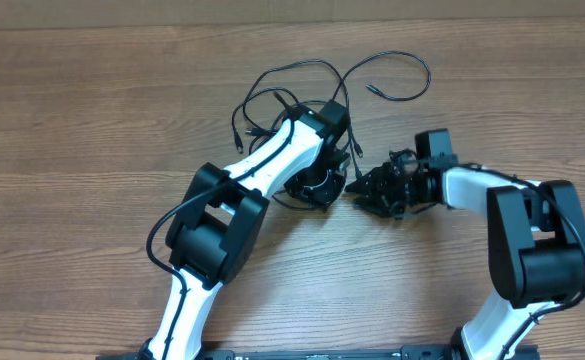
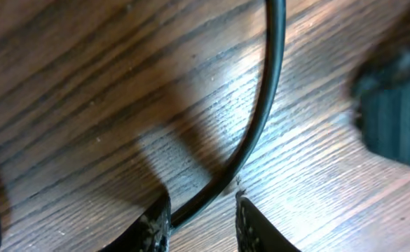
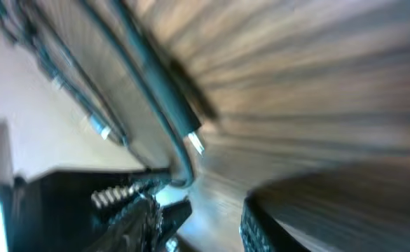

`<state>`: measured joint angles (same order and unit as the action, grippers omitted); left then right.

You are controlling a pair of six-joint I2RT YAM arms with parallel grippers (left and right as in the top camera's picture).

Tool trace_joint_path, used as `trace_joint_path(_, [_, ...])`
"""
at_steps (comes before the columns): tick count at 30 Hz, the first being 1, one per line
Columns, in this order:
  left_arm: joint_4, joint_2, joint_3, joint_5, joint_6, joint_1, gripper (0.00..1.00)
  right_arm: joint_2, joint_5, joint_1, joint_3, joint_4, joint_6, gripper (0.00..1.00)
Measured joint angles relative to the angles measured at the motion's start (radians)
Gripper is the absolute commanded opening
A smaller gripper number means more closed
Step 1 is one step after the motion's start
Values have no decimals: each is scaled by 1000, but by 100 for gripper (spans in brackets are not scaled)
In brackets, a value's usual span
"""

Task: Untangle cables

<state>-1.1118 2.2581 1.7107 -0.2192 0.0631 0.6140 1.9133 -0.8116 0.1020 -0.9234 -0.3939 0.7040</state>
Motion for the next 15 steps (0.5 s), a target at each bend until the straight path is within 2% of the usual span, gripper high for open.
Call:
trace_joint_path(1, [3, -2, -3, 7, -8, 2, 34, -2, 54, 0, -53, -112, -14, 43])
trace_joint_path(3, [19, -11, -19, 17, -22, 0, 31, -3, 161, 5, -135, -228, -37, 45])
trace_joint_path(4, [34, -18, -31, 21, -26, -4, 26, -3, 187, 6, -156, -241, -45, 45])
trace_joint_path(5, [48, -22, -40, 23, -29, -6, 18, -3, 214, 9, -179, -260, -52, 45])
trace_joint_path(8, [113, -50, -97, 13, -67, -32, 5, -3, 286, 29, -230, -271, -66, 48])
trace_joint_path(13, [144, -61, -134, -40, -134, -67, 4, -3, 349, 78, -230, -276, -75, 60])
trace_joint_path(14, [143, -61, -134, -42, -144, -67, 4, -3, 354, 85, -230, -277, -76, 64])
trace_joint_path(15, [139, -61, -134, -42, -153, -67, 4, -3, 366, 97, -230, -277, -79, 75])
